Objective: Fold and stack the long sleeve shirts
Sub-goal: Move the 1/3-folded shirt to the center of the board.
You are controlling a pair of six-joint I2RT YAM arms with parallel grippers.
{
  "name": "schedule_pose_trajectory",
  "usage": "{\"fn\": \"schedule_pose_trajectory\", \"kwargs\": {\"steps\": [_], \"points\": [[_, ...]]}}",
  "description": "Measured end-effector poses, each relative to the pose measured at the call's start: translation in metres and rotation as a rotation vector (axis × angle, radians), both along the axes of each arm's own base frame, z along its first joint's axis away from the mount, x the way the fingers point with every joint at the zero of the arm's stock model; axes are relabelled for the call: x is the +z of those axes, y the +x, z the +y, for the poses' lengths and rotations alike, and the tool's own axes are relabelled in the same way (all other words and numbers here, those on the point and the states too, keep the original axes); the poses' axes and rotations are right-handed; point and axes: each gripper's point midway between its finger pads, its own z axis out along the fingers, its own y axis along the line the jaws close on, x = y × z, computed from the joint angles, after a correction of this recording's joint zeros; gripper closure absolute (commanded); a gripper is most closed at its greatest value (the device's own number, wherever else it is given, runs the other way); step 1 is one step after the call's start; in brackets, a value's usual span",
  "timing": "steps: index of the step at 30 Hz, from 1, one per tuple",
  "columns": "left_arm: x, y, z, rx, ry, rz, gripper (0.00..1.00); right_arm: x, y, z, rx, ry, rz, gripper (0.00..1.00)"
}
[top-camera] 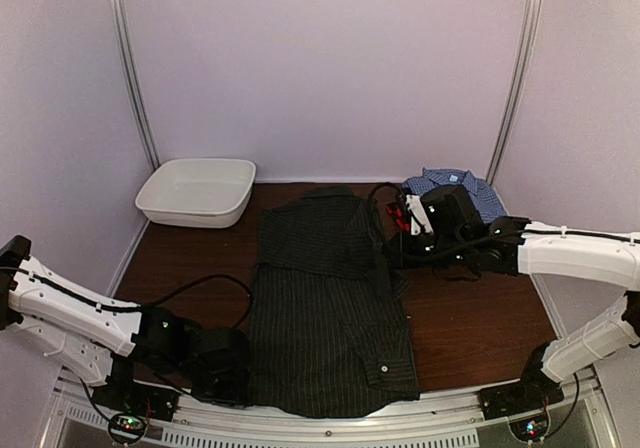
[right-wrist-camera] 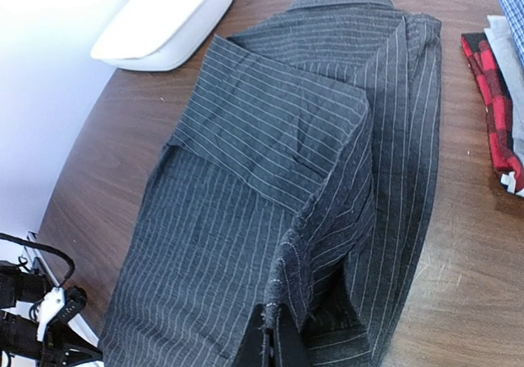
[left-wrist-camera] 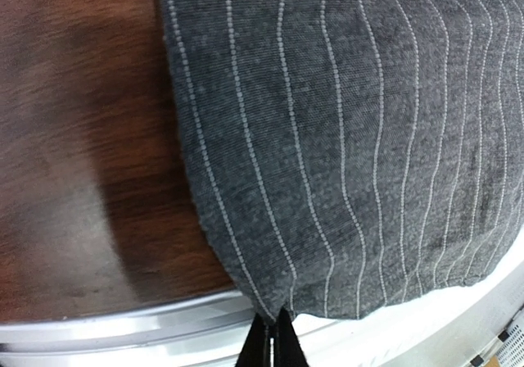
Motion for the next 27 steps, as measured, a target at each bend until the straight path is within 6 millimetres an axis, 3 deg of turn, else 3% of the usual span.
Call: {"fn": "schedule_pose_trajectory", "kwargs": {"steps": [3,10,14,23,27], "points": [[0.006,0.002,0.001,0.004,0.012,-0.01,1.0,0.02,0.005,0.005,0.006,0.017,-0.035,1.0],[0.044,0.013,-0.013,-0.001,-0.034,-0.073,1.0,0.08,0.022,0.013,0.01,0.059,-0.145,1.0],[0.06,0.017,-0.02,-0.048,-0.041,-0.109,1.0,0.1,0.035,0.01,-0.011,0.053,-0.186,1.0],[0.098,0.025,-0.063,-0.265,-0.053,-0.207,1.0,0.132,0.072,-0.026,-0.119,-0.019,-0.257,1.0],[0.107,0.027,-0.068,-0.339,-0.046,-0.241,1.0,0.146,0.086,-0.046,-0.168,-0.037,-0.286,1.0]]}}
